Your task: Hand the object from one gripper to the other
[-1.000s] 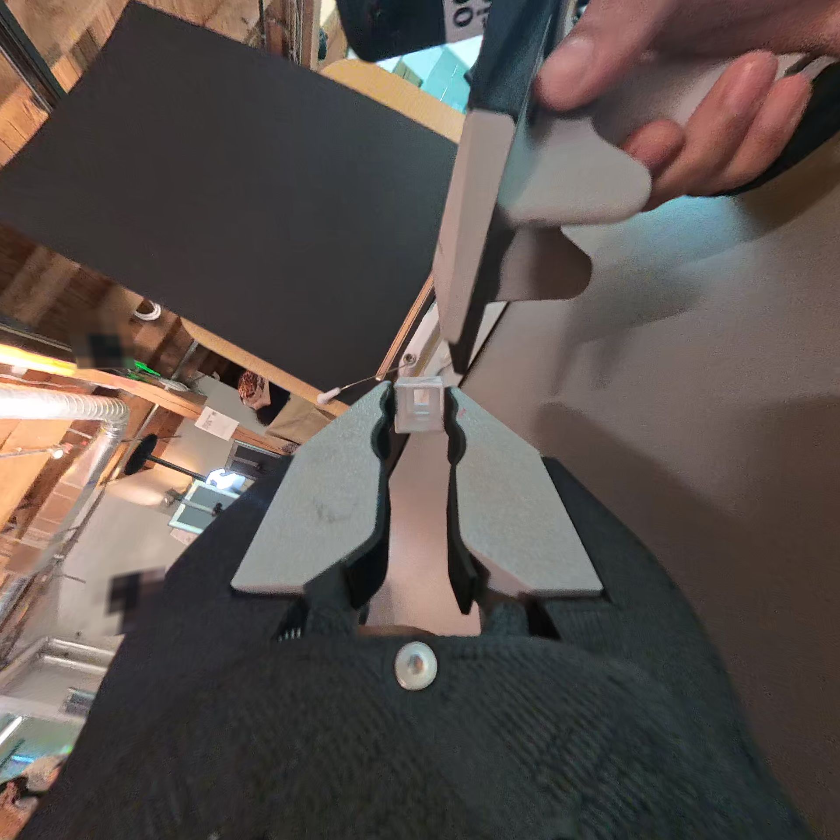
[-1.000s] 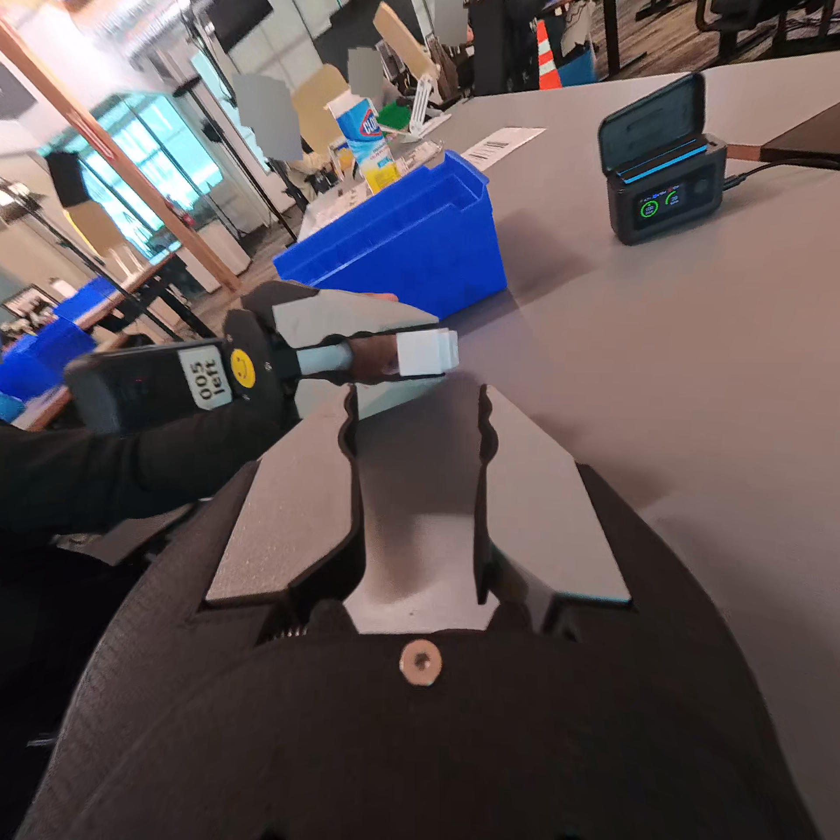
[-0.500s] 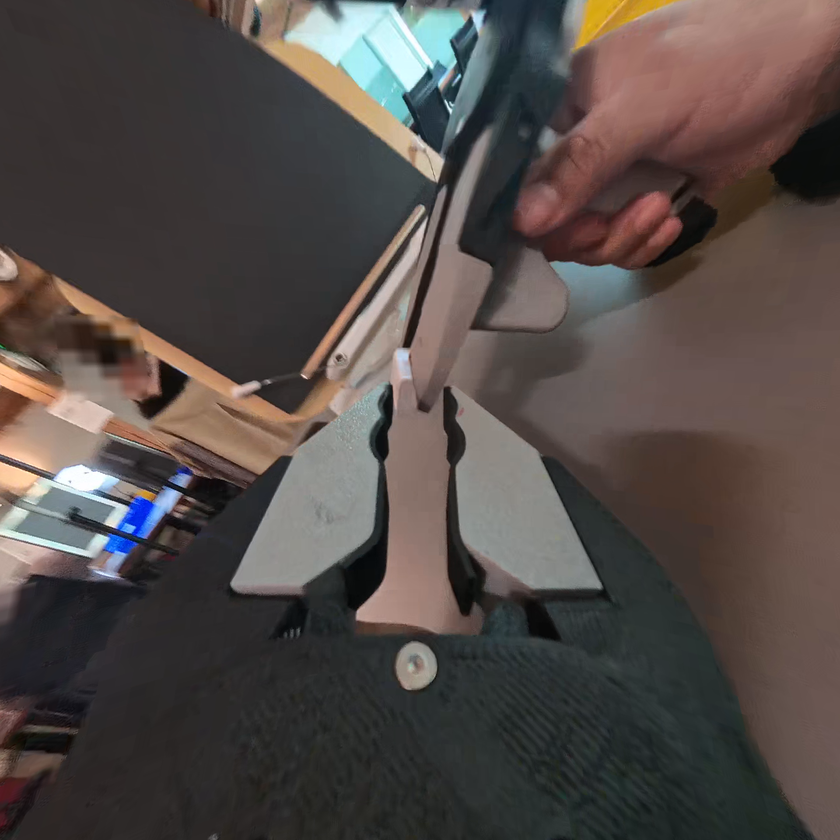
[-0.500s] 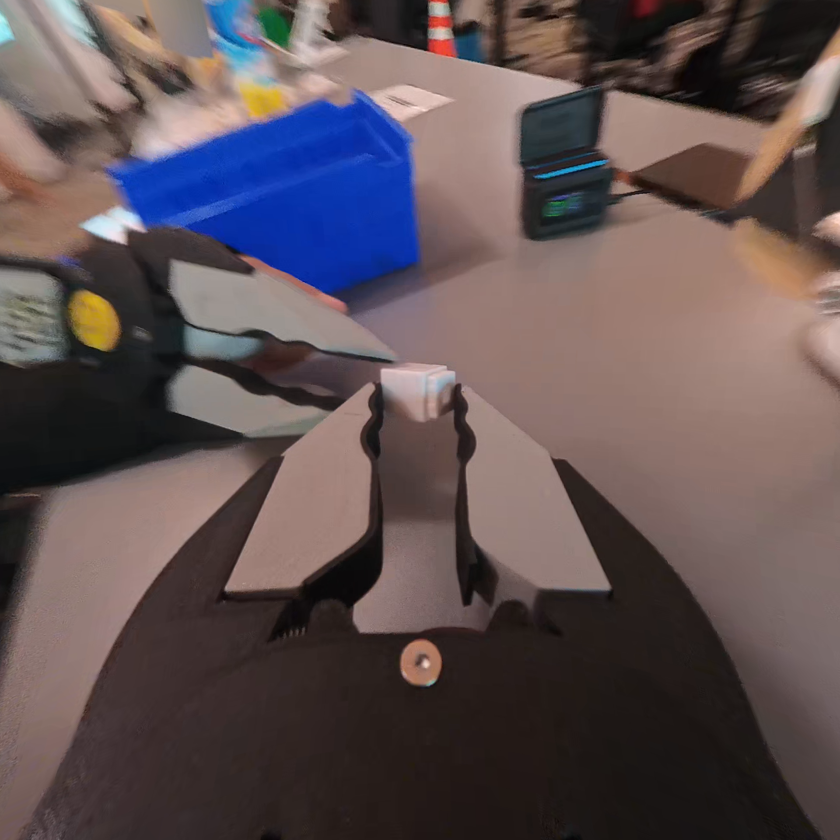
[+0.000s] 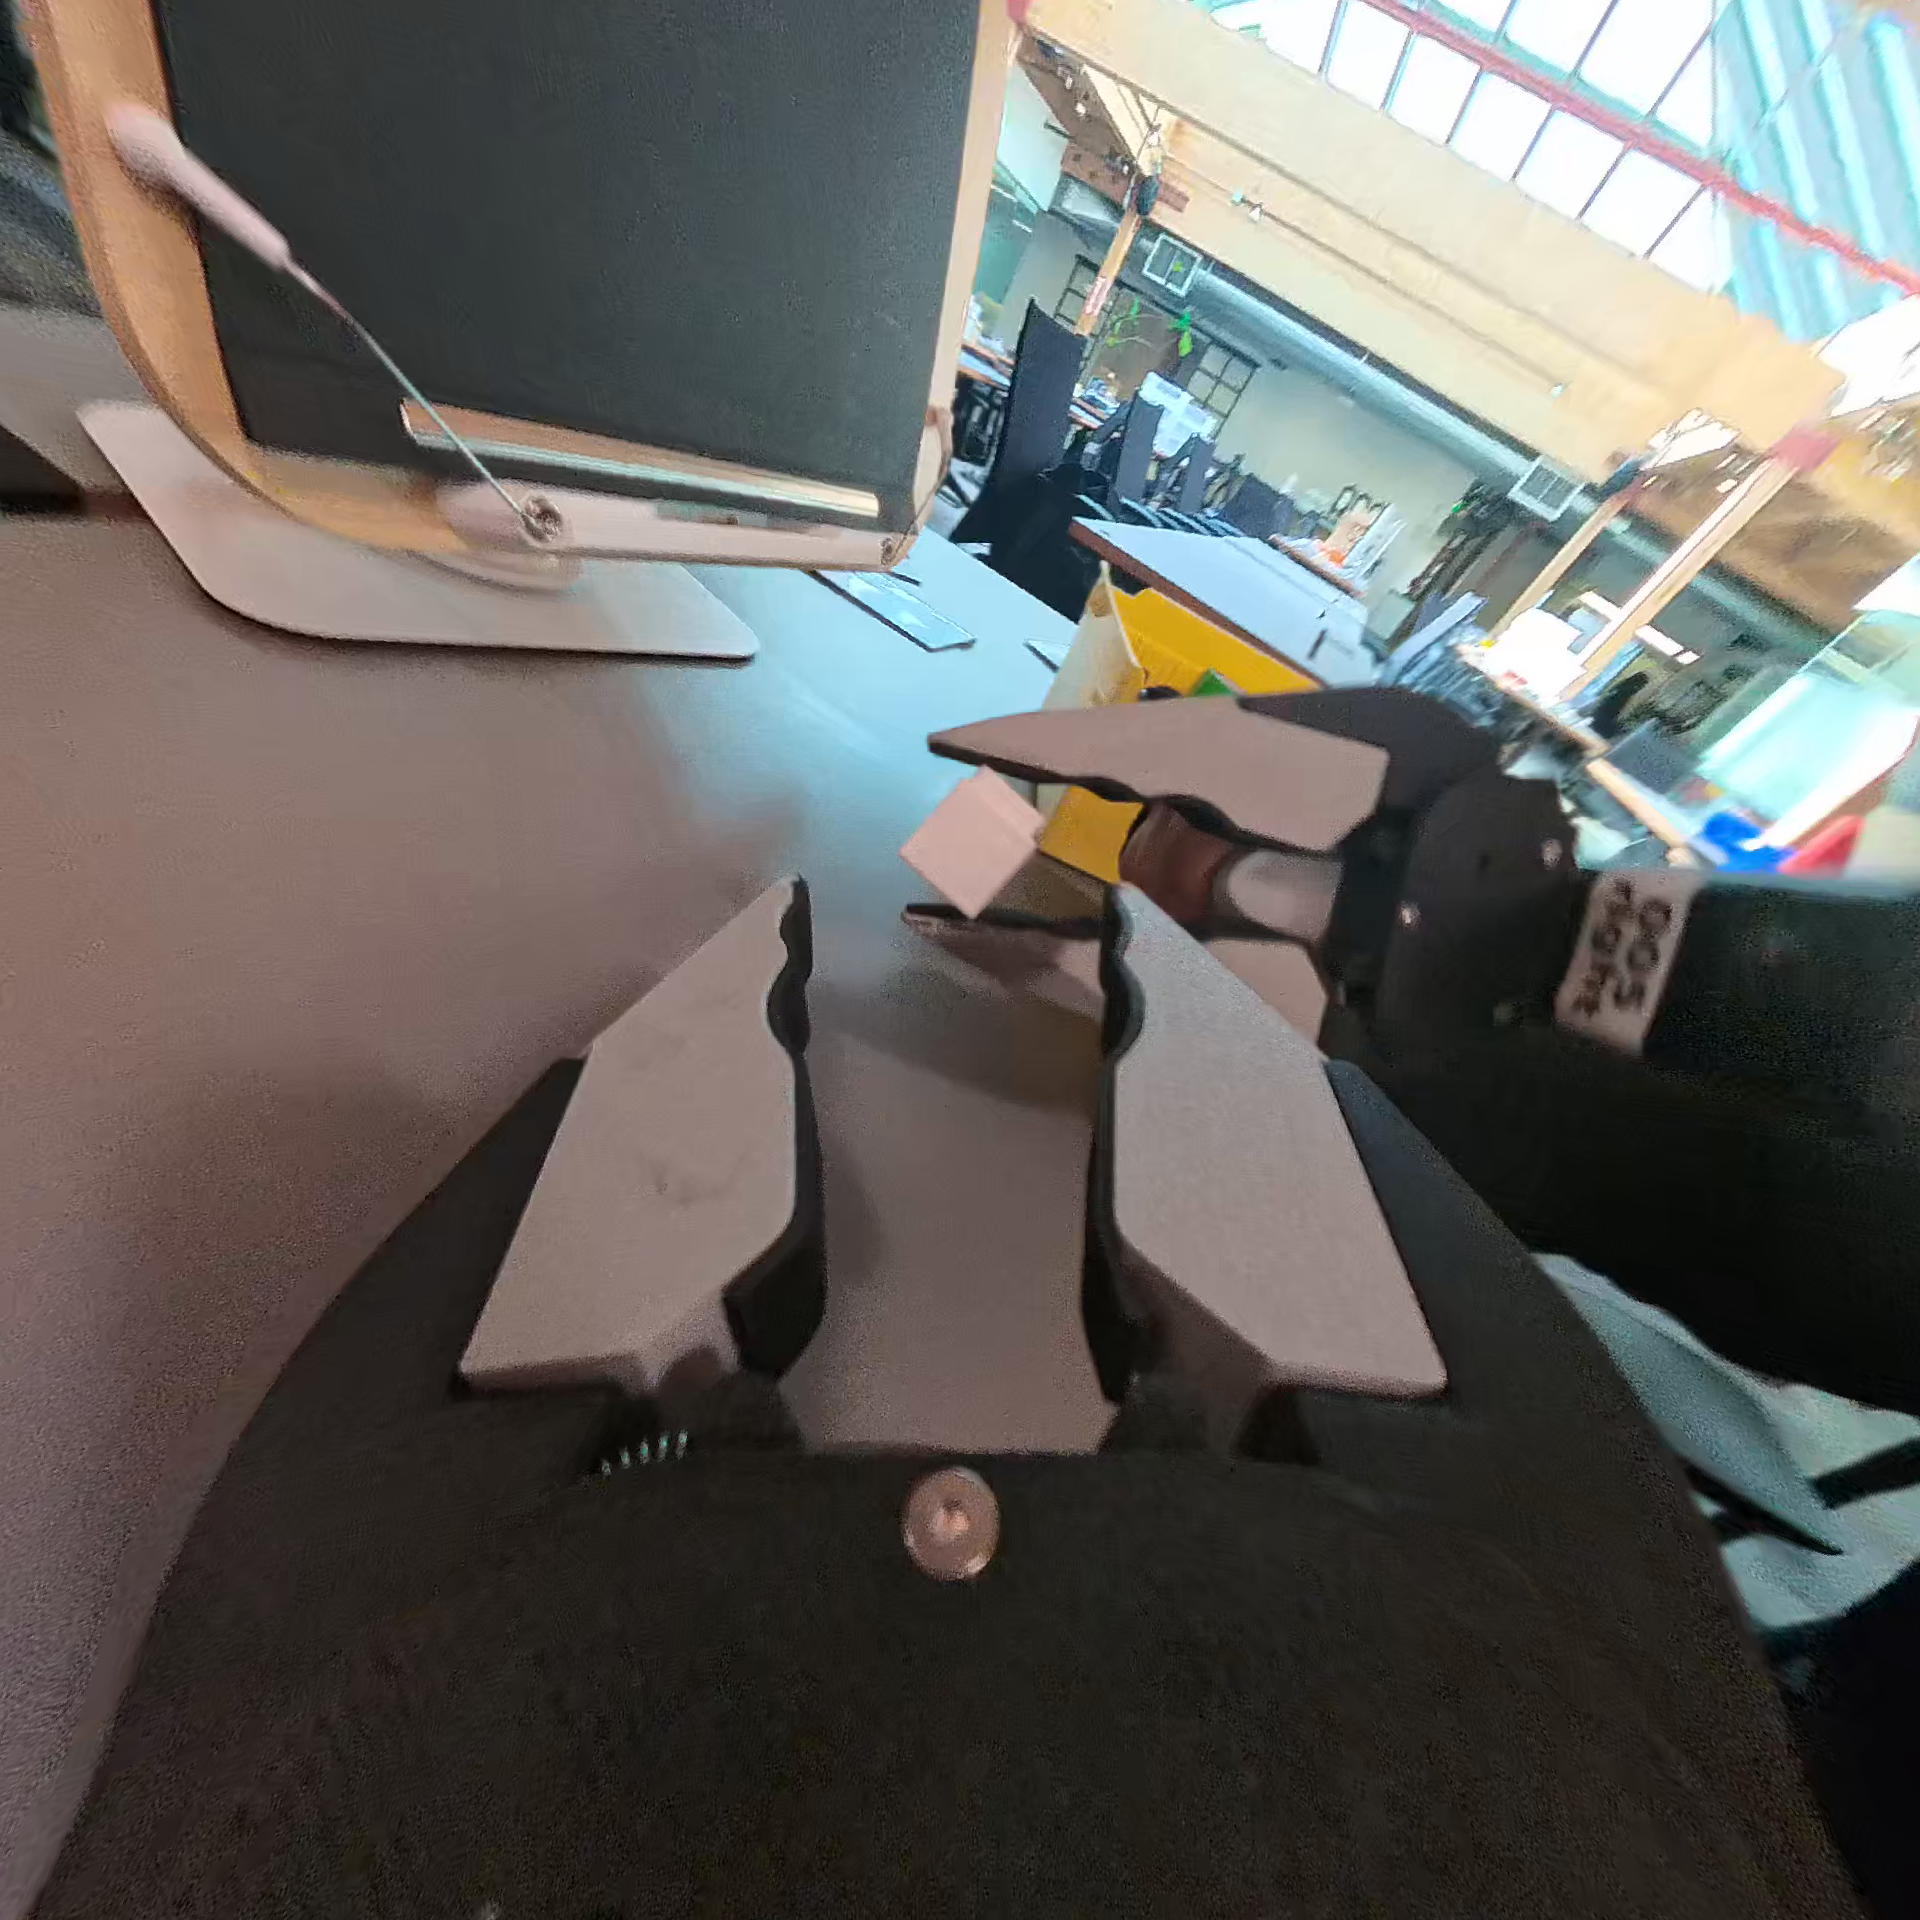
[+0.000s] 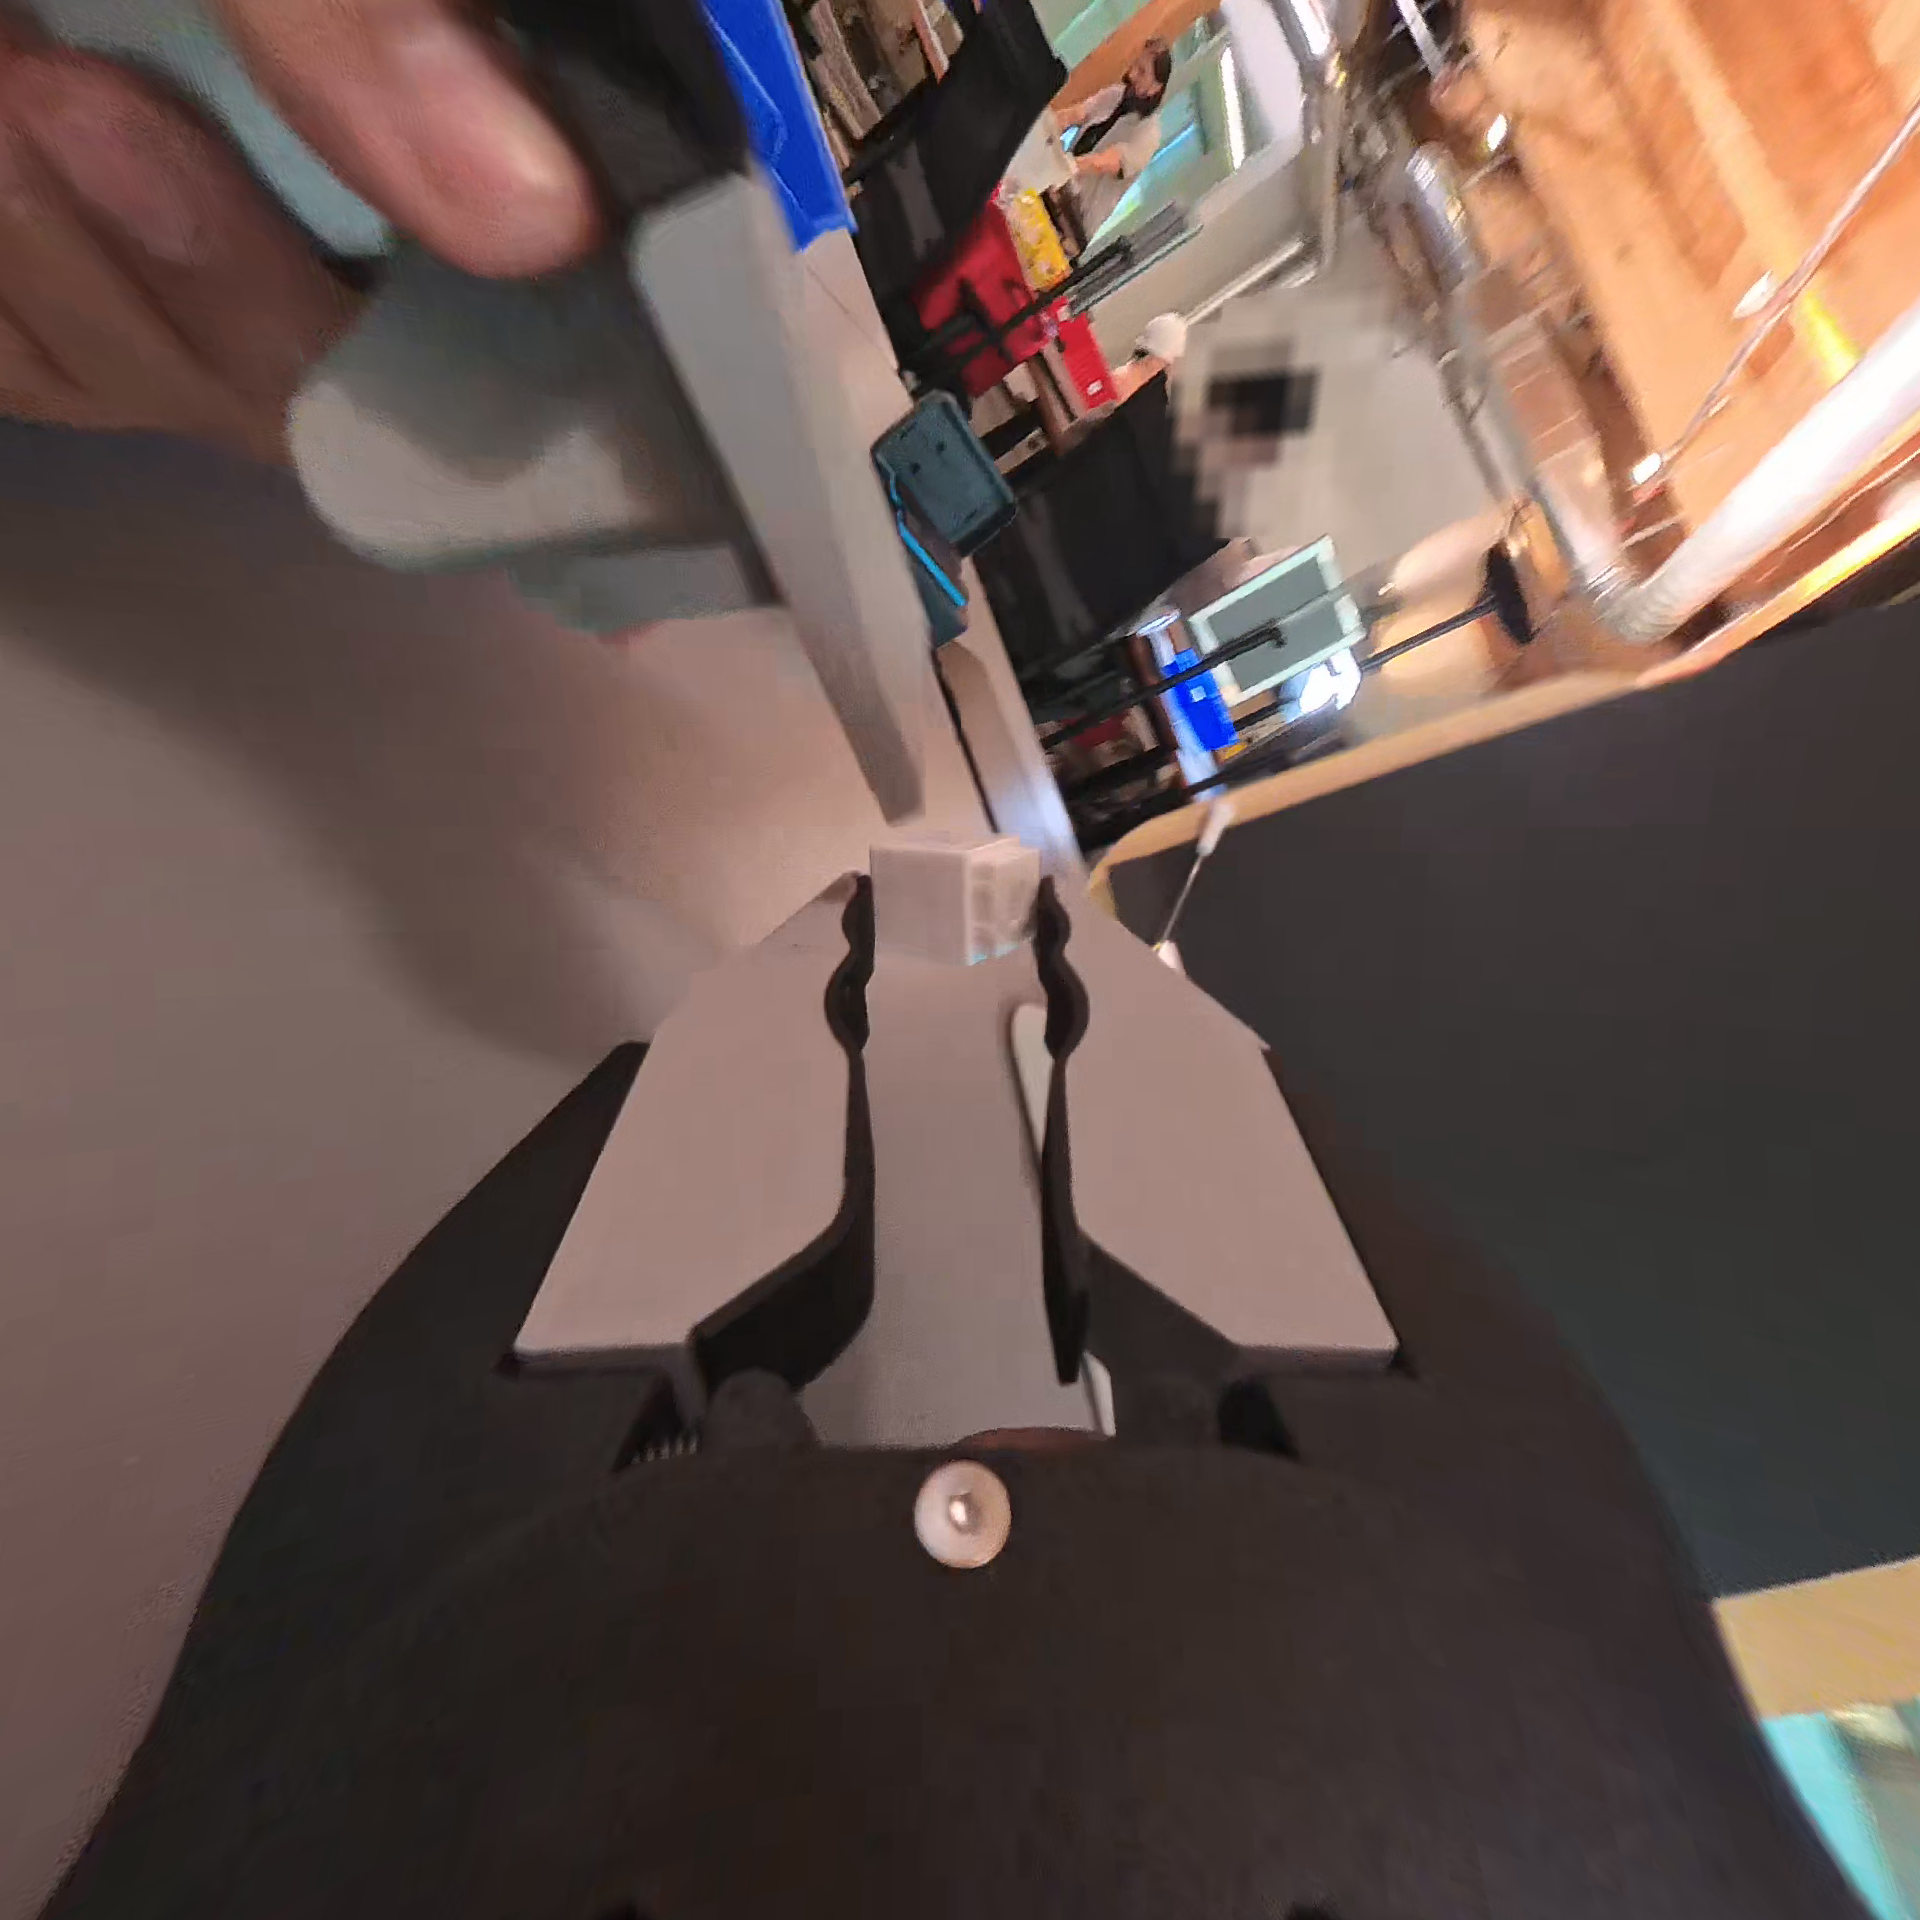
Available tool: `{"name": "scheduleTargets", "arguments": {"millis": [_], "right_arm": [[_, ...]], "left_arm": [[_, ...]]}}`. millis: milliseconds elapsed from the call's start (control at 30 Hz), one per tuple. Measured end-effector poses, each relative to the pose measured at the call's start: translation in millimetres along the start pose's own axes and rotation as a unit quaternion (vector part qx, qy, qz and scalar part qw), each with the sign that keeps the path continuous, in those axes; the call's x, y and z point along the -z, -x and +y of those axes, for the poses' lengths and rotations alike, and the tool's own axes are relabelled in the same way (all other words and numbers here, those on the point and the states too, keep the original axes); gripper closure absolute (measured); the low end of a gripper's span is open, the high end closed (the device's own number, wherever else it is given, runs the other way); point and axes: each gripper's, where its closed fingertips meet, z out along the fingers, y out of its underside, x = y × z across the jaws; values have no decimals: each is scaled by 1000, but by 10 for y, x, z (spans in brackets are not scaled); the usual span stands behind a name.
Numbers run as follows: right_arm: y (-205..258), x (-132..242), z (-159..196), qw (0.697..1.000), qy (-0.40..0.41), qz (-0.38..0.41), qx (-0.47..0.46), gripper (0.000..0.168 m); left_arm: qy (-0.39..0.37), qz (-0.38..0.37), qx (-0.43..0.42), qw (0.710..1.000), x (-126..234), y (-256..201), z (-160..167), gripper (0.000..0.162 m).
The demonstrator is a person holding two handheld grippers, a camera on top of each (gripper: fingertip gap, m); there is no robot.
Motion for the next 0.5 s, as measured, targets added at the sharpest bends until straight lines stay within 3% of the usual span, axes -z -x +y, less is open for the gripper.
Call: {"name": "scheduleTargets", "arguments": {"millis": [67,167,267,333,400,433,500], "right_arm": [[63,12,-124,998,-4,20,62,140],[61,2,-210,988,10,76,137,140],[128,-15,-196,993,3,50,107,140],[172,-19,-172,997,2,23,78,142],[296,-23,-132,998,1,-28,47,128],[389,-21,-90,997,7,-68,20,120],[514,13,-3,988,19,-143,-46,121]], "left_arm": [[-3,19,29,999,-33,-40,13,106],[-11,44,49,998,-30,-103,-1,129],[16,3,-15,1000,-20,-12,66,133],[34,-55,-102,993,-19,84,95,134],[69,-138,-233,960,7,230,123,134],[80,-182,-305,931,35,307,102,134],[92,-227,-458,855,58,318,54,133]]}}
